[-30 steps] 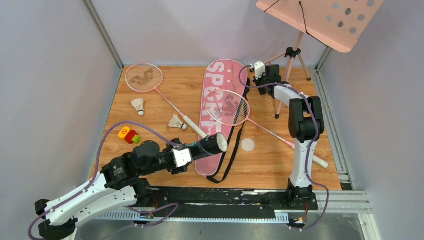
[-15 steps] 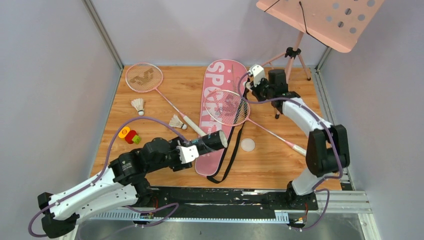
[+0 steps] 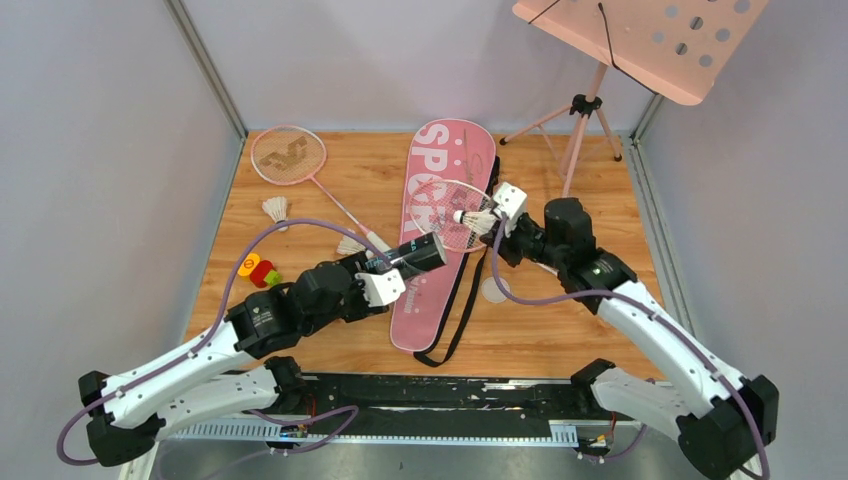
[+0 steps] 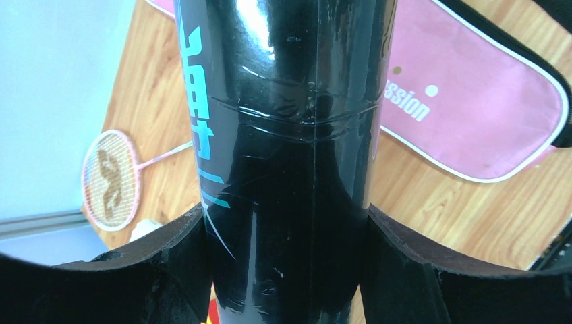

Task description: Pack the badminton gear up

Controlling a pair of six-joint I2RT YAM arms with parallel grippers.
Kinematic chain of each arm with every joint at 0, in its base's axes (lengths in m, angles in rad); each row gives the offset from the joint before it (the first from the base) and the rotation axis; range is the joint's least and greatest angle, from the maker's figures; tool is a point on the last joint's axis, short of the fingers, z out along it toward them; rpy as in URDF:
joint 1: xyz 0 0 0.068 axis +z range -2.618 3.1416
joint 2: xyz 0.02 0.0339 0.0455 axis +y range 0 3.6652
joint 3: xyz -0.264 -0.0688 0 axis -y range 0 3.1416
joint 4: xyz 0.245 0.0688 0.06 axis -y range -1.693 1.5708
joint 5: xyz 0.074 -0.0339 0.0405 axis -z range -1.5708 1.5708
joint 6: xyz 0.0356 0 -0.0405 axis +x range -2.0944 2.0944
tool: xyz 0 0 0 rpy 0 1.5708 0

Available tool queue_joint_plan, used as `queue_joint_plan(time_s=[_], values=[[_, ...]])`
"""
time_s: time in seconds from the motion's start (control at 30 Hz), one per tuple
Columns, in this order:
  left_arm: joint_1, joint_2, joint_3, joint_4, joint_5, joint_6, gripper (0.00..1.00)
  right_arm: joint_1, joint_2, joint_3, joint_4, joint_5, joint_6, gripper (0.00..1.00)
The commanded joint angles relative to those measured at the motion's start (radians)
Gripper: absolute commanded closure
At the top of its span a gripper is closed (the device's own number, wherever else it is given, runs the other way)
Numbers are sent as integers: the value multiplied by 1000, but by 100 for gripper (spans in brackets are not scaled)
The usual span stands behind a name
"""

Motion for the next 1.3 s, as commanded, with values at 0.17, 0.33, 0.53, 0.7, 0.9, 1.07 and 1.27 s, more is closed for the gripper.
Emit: queue_joint_plan(time_s=[0.17, 0.33, 0.53, 0.7, 0.9, 1.07, 1.27], values=[[0, -37, 65, -16, -112, 69, 44, 210, -168, -27, -100, 11, -26, 100], [0, -62, 84, -74, -56, 124, 44, 354, -178, -18, -117, 112, -90, 100], [0, -100, 89, -105, 31, 151, 44, 462, -135, 14, -123, 160, -129, 100], [-1, -102, 90, -141, 80, 187, 44, 498, -112, 26, -122, 205, -187, 100], [0, -124, 90, -165, 230, 244, 41, 546, -137, 44, -133, 196, -216, 100], [0, -115, 93, -97, 224, 231, 41, 586, -129, 31, -127, 137, -234, 100], [0, -88, 97, -93, 221, 224, 42, 602, -120, 37, -95, 139, -233, 92]])
